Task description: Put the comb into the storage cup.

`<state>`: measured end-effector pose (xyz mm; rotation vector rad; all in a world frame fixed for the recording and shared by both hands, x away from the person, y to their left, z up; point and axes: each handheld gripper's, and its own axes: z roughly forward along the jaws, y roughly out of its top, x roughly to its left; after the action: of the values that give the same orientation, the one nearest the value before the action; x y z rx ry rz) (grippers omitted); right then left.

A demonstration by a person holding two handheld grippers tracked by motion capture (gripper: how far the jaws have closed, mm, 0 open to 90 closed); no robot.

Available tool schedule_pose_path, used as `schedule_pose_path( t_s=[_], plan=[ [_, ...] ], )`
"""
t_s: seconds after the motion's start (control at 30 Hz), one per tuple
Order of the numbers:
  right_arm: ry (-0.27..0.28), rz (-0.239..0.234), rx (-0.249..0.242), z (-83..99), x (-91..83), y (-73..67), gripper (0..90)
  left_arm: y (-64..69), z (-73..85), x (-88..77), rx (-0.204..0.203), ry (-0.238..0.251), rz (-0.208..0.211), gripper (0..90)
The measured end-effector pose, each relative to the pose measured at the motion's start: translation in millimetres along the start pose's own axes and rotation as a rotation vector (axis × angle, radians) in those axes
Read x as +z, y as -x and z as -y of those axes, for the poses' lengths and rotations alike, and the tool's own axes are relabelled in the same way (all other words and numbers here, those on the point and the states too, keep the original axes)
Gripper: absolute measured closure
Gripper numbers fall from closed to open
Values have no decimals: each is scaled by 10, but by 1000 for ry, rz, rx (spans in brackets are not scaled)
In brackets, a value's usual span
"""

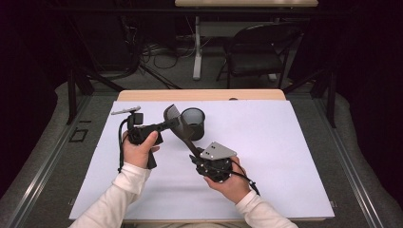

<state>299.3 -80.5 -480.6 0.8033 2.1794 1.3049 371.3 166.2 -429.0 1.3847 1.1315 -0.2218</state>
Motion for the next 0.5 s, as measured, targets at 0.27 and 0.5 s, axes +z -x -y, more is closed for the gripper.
schedule_pose_path(
  t_s=[0.27,0.5],
  plan=[
    [-3,-6,-3,11,24,5,522,-11,-11,13,3,13,2,839],
    [6,1,-14,10,31,4,456,-12,-24,-13,22,27,-1,839]
  ],
)
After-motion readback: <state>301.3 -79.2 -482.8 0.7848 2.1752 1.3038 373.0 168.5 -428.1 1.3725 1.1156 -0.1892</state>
